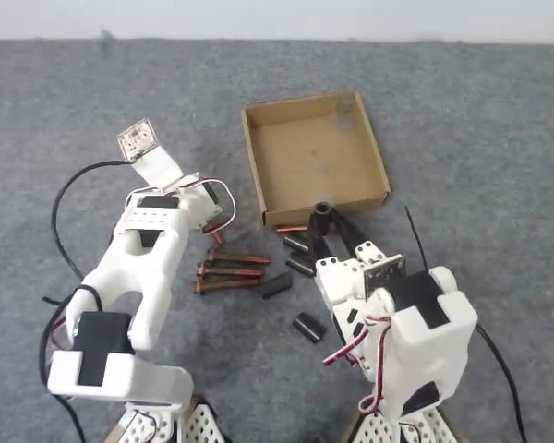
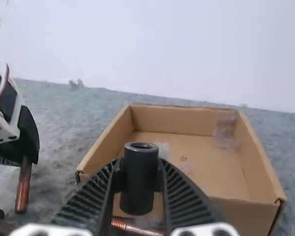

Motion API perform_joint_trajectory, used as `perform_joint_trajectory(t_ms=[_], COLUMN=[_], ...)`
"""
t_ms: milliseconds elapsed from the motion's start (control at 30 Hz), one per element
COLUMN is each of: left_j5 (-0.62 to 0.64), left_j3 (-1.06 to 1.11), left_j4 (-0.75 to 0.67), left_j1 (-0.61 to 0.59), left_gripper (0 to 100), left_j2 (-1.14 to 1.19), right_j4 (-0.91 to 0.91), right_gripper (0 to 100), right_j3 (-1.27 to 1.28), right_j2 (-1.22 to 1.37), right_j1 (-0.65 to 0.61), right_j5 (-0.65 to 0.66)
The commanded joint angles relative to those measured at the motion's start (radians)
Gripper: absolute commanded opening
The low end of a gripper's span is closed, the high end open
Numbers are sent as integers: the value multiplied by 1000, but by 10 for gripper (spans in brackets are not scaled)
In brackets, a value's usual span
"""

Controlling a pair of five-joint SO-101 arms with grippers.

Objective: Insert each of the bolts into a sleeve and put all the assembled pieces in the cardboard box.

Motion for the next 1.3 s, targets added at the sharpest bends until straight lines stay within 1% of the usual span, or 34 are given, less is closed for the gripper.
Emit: perform_joint_trajectory(t_ms=[0,133,267,333,500,667,867,1033,1133,1267], left_j5=[-9,-9,-12,-58,-230,-308,-322,-324,-324,-324], left_j3=[-21,-62,-67,-58,-27,-18,-7,93,183,341], left_j4=[-32,-31,-31,-31,-35,-35,-31,-41,-129,-310], left_j1=[14,29,54,87,201,282,336,405,450,466], left_gripper=[12,12,12,12,12,12,12,12,12,12], left_j2=[-81,-87,-178,-235,-359,-448,-552,-667,-743,-855], right_j4=[-24,-1,-4,-4,-2,-2,16,30,30,31], right_gripper=[6,6,6,6,6,6,6,6,6,6], right_j3=[34,32,28,28,28,28,28,28,28,28], right_j2=[-79,-70,-51,-48,-47,-47,-47,-47,-47,-47], right_j1=[-22,-58,-61,-62,-73,-77,-105,-116,-122,-125], right_j5=[-12,-12,-12,-12,-12,-12,-11,-9,-9,-11])
